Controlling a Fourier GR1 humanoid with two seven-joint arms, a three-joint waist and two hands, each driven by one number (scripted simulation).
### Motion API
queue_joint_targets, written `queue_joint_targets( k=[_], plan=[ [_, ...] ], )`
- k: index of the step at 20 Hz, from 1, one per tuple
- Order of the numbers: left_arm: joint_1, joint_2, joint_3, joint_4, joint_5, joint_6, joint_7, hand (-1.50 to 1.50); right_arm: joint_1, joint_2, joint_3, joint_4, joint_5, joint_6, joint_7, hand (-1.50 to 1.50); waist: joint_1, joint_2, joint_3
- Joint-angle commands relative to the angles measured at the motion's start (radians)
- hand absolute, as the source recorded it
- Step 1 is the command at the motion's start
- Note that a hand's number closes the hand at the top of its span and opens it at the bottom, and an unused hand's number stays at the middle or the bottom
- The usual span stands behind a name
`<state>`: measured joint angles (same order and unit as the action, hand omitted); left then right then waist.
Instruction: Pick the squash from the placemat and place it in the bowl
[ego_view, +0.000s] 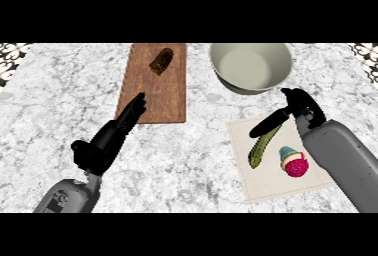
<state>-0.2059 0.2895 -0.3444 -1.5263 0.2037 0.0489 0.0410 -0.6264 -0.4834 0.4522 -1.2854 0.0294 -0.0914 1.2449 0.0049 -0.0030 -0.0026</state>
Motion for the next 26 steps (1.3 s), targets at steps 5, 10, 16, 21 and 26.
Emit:
queue_joint_targets(
  k=[5, 10, 16, 21, 26],
  plan=[
    [0.022, 0.017, 0.052, 0.015, 0.015, -0.027, -0.025, 0.0, -0.03, 0.044, 0.064, 0.016, 0.113, -0.036, 0.242, -1.5, -0.011, -0.002, 0.0],
    [0.015, 0.007, 0.026, -0.037, -0.004, -0.026, 0.012, 0.0, -0.031, 0.074, 0.091, 0.059, 0.213, -0.052, 0.242, -1.5, -0.008, -0.003, 0.001],
    [0.048, -0.002, 0.028, -0.034, -0.015, -0.025, -0.009, 0.0, 0.008, 0.091, 0.079, 0.086, 0.27, -0.043, 0.242, -1.5, -0.009, -0.003, 0.001],
    [0.007, 0.0, 0.058, -0.017, -0.008, -0.036, 0.01, 0.0, 0.034, 0.083, 0.024, 0.109, 0.259, -0.013, 0.223, -1.5, -0.014, 0.0, 0.001],
    [0.081, -0.013, 0.029, -0.05, -0.041, -0.026, -0.02, 0.0, 0.12, 0.135, 0.022, 0.105, 0.3, -0.048, 0.188, -1.5, -0.009, -0.001, 0.002]
  ],
)
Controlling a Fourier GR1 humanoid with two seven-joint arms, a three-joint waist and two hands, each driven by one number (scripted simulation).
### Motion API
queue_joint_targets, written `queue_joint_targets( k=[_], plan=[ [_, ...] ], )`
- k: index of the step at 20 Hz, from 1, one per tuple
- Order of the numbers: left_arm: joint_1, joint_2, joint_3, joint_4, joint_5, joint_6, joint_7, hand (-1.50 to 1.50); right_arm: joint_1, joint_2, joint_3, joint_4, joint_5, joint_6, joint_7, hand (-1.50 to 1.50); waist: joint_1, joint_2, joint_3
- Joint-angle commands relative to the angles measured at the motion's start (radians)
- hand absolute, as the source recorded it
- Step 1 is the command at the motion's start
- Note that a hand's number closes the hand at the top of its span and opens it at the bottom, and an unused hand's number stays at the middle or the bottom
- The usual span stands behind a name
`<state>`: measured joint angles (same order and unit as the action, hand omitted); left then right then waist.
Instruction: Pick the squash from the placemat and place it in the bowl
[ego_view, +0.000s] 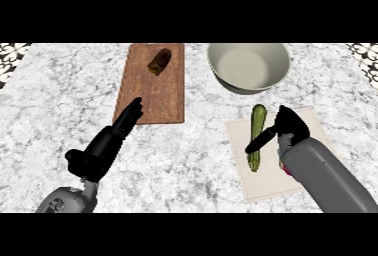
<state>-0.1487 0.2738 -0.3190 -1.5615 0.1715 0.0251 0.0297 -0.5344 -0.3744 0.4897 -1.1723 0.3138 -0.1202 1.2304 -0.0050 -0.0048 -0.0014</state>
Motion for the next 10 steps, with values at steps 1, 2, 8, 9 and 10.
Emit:
queue_joint_targets(
  k=[1, 2, 8, 9, 10],
  plan=[
    [0.019, 0.004, 0.008, -0.012, -0.001, -0.018, -0.02, 0.0, -0.015, 0.053, -0.017, -0.01, 0.033, -0.016, 0.253, -1.5, 0.004, 0.001, 0.0],
    [-0.024, -0.019, 0.019, 0.061, -0.017, -0.009, -0.037, 0.0, -0.016, 0.047, -0.036, 0.036, 0.043, -0.021, 0.188, -1.5, 0.001, 0.005, 0.0],
    [0.04, -0.011, 0.01, -0.055, -0.013, -0.027, 0.026, 0.0, 0.086, 0.078, -0.072, 0.041, 0.108, -0.077, 0.071, -1.5, 0.01, 0.004, 0.001],
    [0.024, -0.01, 0.04, -0.006, -0.006, -0.037, -0.007, 0.0, 0.076, 0.064, -0.077, -0.071, 0.125, -0.062, 0.147, 1.5, 0.002, 0.002, 0.001],
    [0.002, -0.025, 0.033, -0.007, -0.017, -0.046, 0.023, 0.0, 0.067, 0.098, -0.059, -0.022, 0.173, -0.053, 0.097, 1.5, 0.006, 0.004, 0.001]
  ],
)
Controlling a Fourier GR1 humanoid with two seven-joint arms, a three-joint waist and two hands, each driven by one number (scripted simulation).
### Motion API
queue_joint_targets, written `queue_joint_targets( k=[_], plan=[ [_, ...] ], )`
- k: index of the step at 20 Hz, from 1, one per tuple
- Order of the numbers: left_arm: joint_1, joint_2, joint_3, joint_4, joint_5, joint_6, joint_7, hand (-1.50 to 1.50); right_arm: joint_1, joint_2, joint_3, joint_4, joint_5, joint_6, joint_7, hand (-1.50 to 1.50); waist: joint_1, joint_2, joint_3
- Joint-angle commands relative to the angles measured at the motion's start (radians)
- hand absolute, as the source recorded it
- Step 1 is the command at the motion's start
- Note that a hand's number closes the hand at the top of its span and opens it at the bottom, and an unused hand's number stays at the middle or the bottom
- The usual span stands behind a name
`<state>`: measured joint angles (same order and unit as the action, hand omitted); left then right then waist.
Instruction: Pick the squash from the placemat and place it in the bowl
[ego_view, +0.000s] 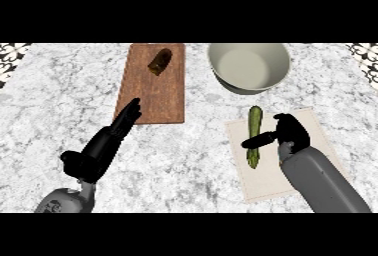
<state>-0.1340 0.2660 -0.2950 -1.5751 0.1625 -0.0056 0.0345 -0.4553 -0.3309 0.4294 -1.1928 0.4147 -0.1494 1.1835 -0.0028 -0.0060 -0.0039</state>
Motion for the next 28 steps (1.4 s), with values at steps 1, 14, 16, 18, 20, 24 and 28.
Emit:
queue_joint_targets(
  k=[1, 14, 16, 18, 20, 24, 28],
  plan=[
    [0.021, -0.05, -0.02, -0.007, -0.04, 0.009, -0.009, 0.0, -0.004, 0.052, -0.019, 0.033, 0.093, -0.038, 0.076, 1.5, 0.005, 0.006, 0.004],
    [-0.048, -0.061, -0.018, 0.006, -0.059, -0.031, 0.025, 0.0, -0.251, 0.207, 0.119, 0.106, 0.21, 0.157, -0.133, 1.5, 0.08, 0.022, 0.004],
    [-0.044, -0.055, -0.034, 0.009, -0.049, -0.068, -0.003, 0.0, -0.333, 0.238, 0.174, 0.101, 0.192, 0.242, -0.241, 1.5, 0.128, 0.033, 0.002],
    [-0.047, -0.059, -0.013, -0.002, -0.038, -0.056, 0.011, 0.0, -0.419, 0.272, 0.168, 0.187, 0.191, 0.265, -0.294, 1.5, 0.115, 0.029, 0.003],
    [-0.069, -0.064, -0.01, 0.033, -0.055, -0.047, 0.018, 0.0, -0.531, 0.319, 0.168, 0.307, 0.232, 0.275, -0.282, 1.5, 0.083, 0.026, 0.003],
    [-0.071, -0.073, -0.004, -0.004, -0.044, -0.043, 0.06, 0.0, -0.66, 0.329, 0.181, 0.425, 0.318, 0.152, -0.235, 1.5, 0.064, 0.017, 0.004],
    [-0.107, -0.061, 0.039, 0.048, -0.037, -0.05, 0.054, 0.0, -0.747, 0.33, 0.173, 0.389, 0.379, 0.016, -0.225, 1.5, 0.04, 0.015, 0.003]
  ],
)
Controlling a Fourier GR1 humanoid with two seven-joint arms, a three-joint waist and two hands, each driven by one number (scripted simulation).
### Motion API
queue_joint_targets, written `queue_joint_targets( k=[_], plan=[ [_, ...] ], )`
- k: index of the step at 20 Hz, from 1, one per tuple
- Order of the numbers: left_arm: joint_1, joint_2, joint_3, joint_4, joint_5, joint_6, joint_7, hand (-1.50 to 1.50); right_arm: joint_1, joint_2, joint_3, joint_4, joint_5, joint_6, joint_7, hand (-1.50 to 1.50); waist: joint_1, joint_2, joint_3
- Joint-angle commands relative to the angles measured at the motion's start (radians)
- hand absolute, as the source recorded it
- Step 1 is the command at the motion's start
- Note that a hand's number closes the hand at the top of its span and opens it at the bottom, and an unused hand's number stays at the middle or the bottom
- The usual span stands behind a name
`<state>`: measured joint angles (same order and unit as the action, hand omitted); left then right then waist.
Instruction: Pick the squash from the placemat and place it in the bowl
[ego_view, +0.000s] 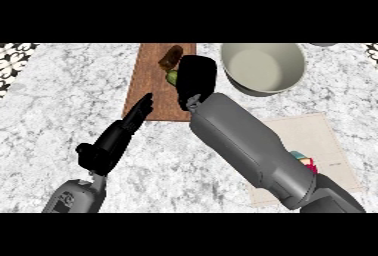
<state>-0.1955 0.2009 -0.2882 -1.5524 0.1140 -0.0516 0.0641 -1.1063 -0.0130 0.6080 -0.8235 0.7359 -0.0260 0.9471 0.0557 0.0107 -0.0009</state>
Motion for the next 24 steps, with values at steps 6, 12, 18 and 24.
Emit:
queue_joint_targets(
  k=[6, 12, 18, 24],
  plan=[
    [0.046, -0.009, 0.002, -0.007, -0.017, 0.011, -0.022, 0.0, -0.183, 0.008, -0.134, 0.001, 0.098, -0.316, 0.039, 1.5, -0.028, -0.007, 0.001],
    [0.063, 0.001, 0.02, -0.015, -0.041, 0.009, -0.029, 0.0, -0.212, -0.045, -0.241, 0.101, 0.095, -0.309, -0.025, 1.5, -0.039, -0.008, 0.0],
    [0.044, 0.01, 0.051, 0.0, -0.012, -0.036, -0.038, 0.0, -0.234, -0.135, -0.262, 0.273, 0.164, -0.337, -0.111, 1.5, -0.032, -0.004, 0.0],
    [0.082, -0.018, 0.018, -0.063, -0.054, -0.002, -0.01, 0.0, -0.166, -0.185, -0.26, 0.374, 0.248, -0.483, -0.194, 1.5, -0.03, -0.004, 0.001]
  ],
)
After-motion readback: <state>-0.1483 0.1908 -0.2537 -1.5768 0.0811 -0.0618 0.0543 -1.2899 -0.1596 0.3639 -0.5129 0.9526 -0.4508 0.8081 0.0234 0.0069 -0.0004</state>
